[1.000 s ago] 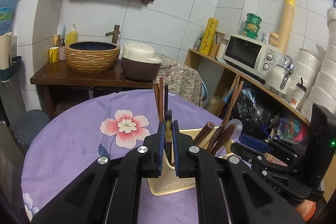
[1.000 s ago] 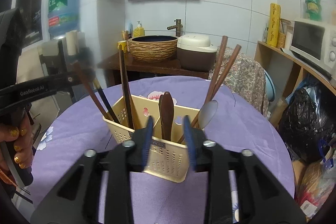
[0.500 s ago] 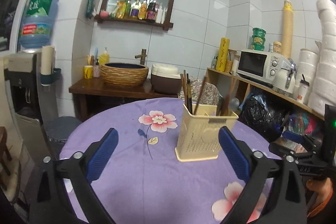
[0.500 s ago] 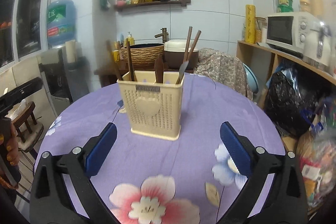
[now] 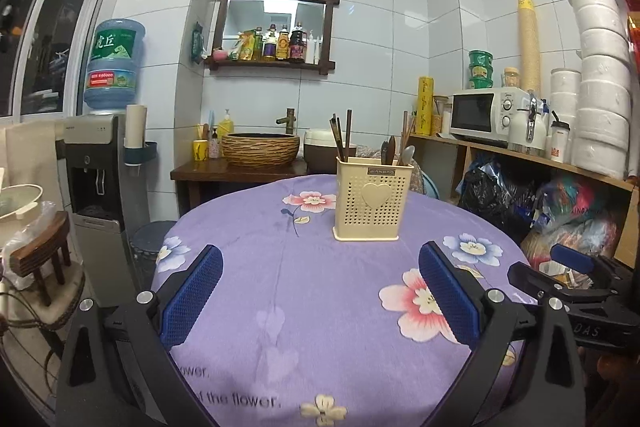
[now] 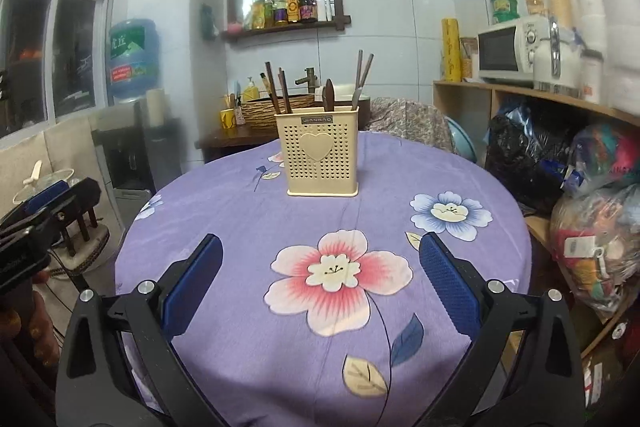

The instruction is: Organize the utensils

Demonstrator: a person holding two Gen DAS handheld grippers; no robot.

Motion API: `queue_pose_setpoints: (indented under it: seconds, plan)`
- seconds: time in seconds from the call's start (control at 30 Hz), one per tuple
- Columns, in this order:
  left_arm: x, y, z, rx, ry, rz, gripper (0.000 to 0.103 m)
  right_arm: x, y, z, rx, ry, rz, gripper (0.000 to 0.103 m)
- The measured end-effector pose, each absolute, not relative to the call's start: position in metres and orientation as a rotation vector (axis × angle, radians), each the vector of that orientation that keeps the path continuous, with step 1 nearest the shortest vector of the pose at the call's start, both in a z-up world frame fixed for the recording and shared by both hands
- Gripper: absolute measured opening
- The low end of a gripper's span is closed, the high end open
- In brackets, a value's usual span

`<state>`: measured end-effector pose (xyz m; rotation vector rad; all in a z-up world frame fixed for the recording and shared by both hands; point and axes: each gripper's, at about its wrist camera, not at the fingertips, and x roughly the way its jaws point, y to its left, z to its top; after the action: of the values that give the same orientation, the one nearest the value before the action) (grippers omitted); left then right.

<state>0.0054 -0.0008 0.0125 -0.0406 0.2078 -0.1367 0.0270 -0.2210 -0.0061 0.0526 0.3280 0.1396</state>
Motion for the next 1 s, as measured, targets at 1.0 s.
queue_pose_setpoints:
  seconds: [1.0]
  plan:
    - [-0.011, 0.004, 0.010, -0.070, 0.203, -0.125, 0.098, 0.004, -0.208, 0.004, 0.001, 0.293, 0.184, 0.097]
